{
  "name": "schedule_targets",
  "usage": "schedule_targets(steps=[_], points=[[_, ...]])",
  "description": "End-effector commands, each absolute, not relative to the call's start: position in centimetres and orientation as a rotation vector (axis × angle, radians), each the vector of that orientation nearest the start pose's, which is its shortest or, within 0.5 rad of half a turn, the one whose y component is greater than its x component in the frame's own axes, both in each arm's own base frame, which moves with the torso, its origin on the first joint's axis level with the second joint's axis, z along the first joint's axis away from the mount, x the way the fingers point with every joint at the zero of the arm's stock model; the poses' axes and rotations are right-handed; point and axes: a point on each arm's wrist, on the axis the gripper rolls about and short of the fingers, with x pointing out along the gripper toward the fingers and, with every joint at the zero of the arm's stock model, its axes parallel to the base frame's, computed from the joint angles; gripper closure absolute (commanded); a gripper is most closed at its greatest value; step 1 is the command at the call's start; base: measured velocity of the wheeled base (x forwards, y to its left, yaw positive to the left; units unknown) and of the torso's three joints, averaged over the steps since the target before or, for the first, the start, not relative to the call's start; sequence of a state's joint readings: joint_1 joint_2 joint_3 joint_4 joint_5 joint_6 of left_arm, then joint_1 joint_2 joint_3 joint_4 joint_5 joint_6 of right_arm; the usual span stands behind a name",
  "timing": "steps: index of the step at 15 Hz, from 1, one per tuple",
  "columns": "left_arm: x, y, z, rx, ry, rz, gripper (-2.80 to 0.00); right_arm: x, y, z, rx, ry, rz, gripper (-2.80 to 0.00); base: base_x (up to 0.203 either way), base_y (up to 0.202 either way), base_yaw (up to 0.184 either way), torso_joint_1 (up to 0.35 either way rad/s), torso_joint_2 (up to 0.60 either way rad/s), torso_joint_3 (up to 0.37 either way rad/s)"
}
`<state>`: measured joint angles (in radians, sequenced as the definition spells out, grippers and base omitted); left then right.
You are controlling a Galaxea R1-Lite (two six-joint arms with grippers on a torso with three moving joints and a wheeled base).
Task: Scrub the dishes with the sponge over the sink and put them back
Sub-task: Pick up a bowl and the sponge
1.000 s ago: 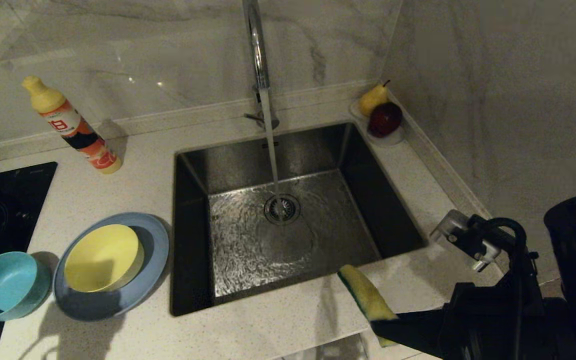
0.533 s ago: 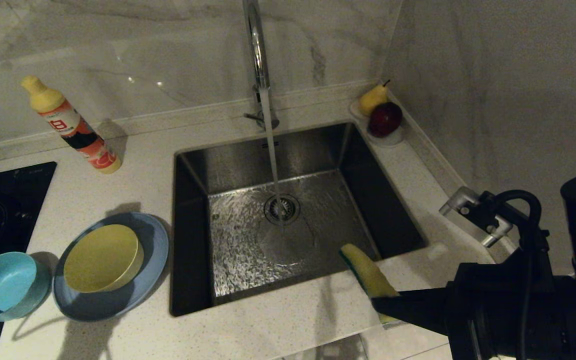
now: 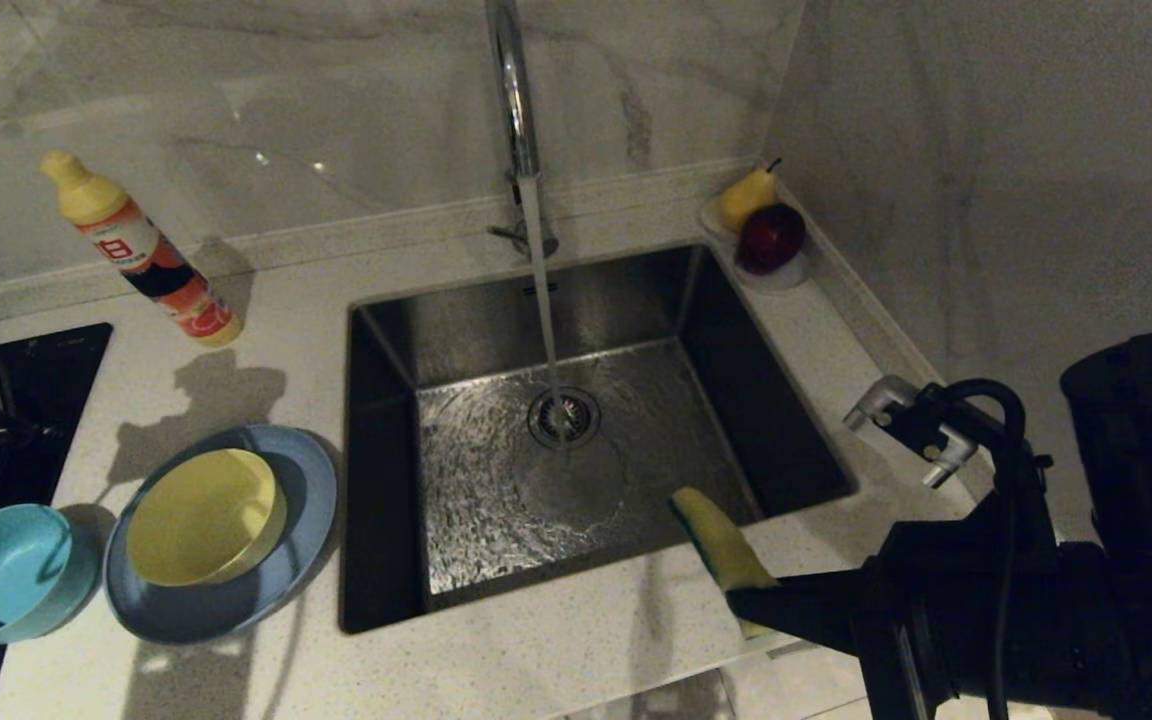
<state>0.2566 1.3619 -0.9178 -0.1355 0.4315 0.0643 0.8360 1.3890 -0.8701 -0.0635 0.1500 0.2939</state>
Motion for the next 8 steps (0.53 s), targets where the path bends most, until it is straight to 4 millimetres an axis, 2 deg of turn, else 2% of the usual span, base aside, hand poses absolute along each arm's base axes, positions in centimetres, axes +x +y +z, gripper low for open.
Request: schedule_targets(steps=[1, 3, 6, 8], points=[[23.7, 9.8, 25.5, 0.065, 0.364, 0.764, -2.8, 15.2, 17.2, 22.5, 0.102, 0.598, 0.886, 0.0, 0.0, 0.0, 0.0, 0.0, 0.0, 0.0], [23.9, 12.0, 25.0, 0.034, 0.386, 0.778, -2.8, 15.4, 17.3, 22.1, 0.096, 0.611, 0.881, 0.0, 0.0, 0.0, 0.0, 0.0, 0.0, 0.0], [24.4, 15.1, 23.0, -0.017, 0.451, 0.82, -2.8, 16.0, 18.0, 21.0, 0.08, 0.656, 0.871, 0.0, 0.0, 0.0, 0.0, 0.0, 0.0, 0.0], [24.1, 16.4, 21.9, -0.074, 0.483, 0.799, -2.8, 16.1, 18.1, 20.8, 0.078, 0.663, 0.868, 0.0, 0.0, 0.0, 0.0, 0.0, 0.0, 0.0]])
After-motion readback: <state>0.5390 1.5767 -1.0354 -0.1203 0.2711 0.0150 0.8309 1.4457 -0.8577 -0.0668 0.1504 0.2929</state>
